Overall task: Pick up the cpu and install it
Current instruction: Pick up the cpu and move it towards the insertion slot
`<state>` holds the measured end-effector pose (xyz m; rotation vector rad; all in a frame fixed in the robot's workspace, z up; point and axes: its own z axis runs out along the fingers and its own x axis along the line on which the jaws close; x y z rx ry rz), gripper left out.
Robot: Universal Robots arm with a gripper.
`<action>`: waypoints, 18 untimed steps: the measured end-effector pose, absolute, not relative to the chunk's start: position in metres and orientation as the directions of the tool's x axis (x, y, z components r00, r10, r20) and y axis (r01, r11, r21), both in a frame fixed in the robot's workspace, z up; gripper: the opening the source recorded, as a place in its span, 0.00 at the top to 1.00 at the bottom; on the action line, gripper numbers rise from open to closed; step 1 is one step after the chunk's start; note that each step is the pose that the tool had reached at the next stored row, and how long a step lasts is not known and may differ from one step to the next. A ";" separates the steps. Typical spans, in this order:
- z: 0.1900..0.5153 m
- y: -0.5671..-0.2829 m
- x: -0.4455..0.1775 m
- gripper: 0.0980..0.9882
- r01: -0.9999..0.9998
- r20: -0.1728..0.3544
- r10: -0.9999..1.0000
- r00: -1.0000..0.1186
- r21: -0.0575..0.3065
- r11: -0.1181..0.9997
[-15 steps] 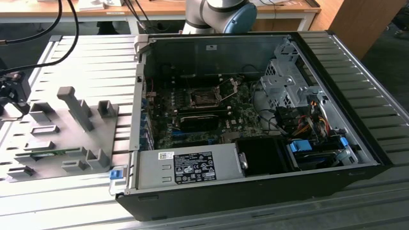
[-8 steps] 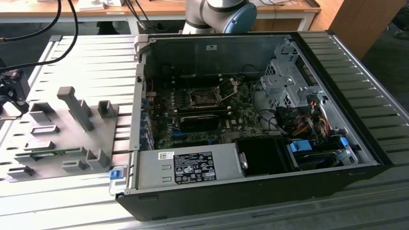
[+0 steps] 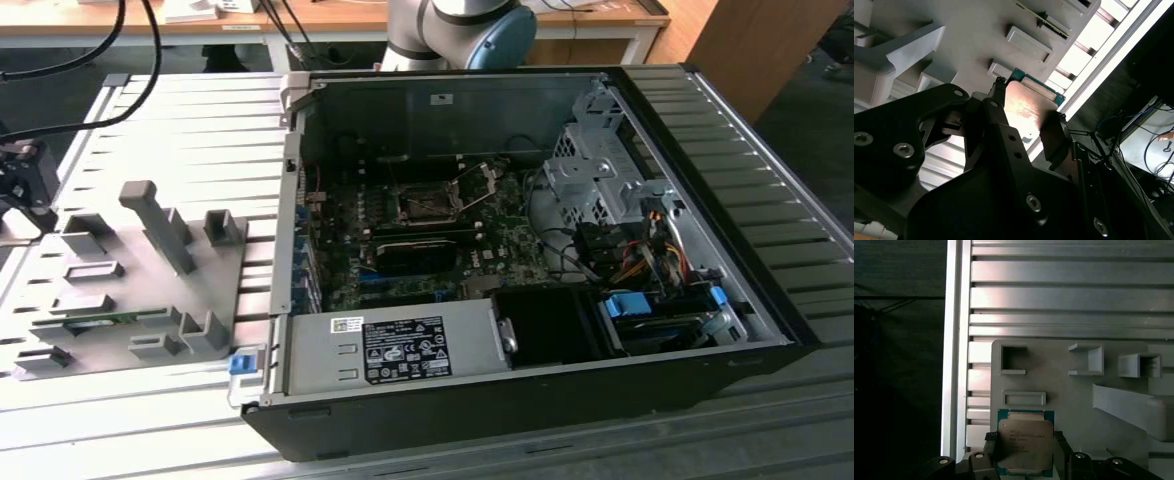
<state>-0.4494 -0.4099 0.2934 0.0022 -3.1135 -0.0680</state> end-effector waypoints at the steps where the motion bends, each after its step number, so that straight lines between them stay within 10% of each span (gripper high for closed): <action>1: 0.294 -0.410 -0.449 0.52 -0.001 0.027 -0.002 -1.000 0.044 0.999; 18: 0.351 -0.409 -0.449 0.52 -0.001 0.027 -0.002 -1.000 0.044 0.999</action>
